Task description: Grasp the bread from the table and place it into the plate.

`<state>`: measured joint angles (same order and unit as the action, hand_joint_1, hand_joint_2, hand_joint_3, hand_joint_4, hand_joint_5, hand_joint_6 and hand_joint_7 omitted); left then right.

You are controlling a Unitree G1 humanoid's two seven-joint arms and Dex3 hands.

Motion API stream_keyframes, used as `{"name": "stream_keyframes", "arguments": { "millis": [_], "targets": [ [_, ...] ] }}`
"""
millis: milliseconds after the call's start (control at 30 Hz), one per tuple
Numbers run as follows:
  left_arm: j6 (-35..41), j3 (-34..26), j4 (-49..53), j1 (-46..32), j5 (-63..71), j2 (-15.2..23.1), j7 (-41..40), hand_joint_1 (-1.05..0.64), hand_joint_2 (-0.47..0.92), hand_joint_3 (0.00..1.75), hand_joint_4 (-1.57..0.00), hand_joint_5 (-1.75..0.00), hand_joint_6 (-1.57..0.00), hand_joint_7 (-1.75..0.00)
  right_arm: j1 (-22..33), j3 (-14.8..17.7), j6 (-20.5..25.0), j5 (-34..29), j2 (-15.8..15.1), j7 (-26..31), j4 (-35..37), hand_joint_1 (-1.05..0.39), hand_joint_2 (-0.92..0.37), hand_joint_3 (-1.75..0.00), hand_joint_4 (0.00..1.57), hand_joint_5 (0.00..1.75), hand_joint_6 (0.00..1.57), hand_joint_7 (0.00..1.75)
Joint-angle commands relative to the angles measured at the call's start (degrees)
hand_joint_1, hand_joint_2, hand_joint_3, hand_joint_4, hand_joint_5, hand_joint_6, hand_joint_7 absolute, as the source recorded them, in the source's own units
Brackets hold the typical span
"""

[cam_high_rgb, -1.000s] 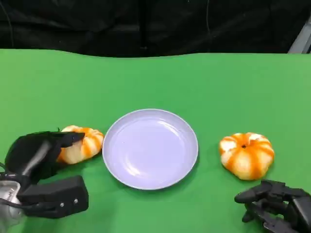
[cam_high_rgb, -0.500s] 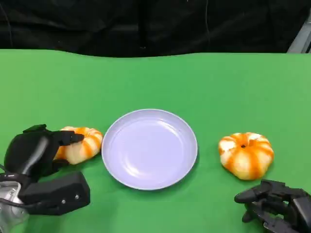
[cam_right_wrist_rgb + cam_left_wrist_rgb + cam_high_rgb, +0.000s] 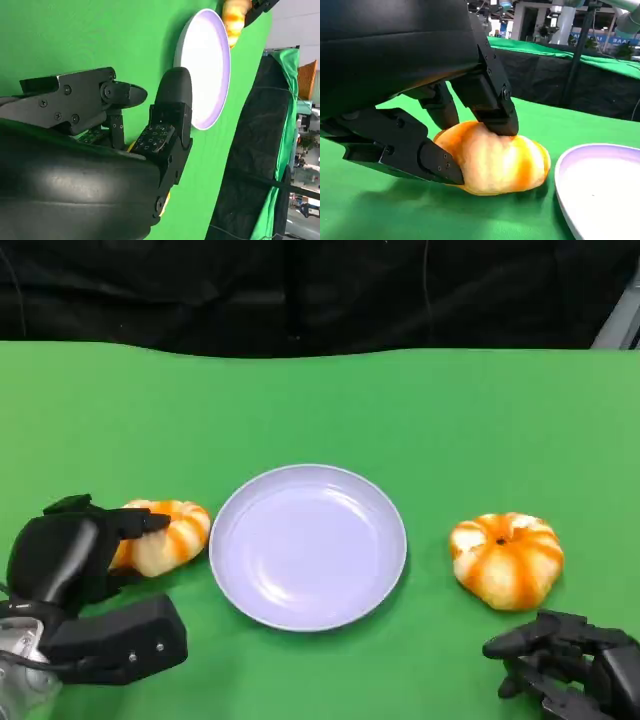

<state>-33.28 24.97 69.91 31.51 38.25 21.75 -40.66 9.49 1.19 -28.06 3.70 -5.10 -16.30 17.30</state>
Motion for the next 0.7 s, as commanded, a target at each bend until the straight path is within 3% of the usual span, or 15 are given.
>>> {"name": "stream_keyframes", "arguments": {
  "millis": [33, 700],
  "targets": [
    [0.23, 0.11, 0.45, -0.25, 0.27, 0.42, -1.04, -0.05, 0.88, 0.0, -0.73, -0.99, -1.22, -0.07, -0.13, 0.12, -0.16, 0.47, -0.41, -0.02, 0.31, 0.03, -0.92, -0.38, 0.73, 1.34, 0.9, 0.74],
    [0.26, -1.27, 0.1, 0.0, -0.56, 0.88, -1.8, -0.04, 0.86, 0.0, -0.65, -1.15, -1.26, -0.05, -0.77, 0.04, -0.45, 0.06, -0.22, 0.31, 1.36, 0.02, -0.92, -0.38, 0.73, 1.34, 0.89, 0.74]
  ]
}}
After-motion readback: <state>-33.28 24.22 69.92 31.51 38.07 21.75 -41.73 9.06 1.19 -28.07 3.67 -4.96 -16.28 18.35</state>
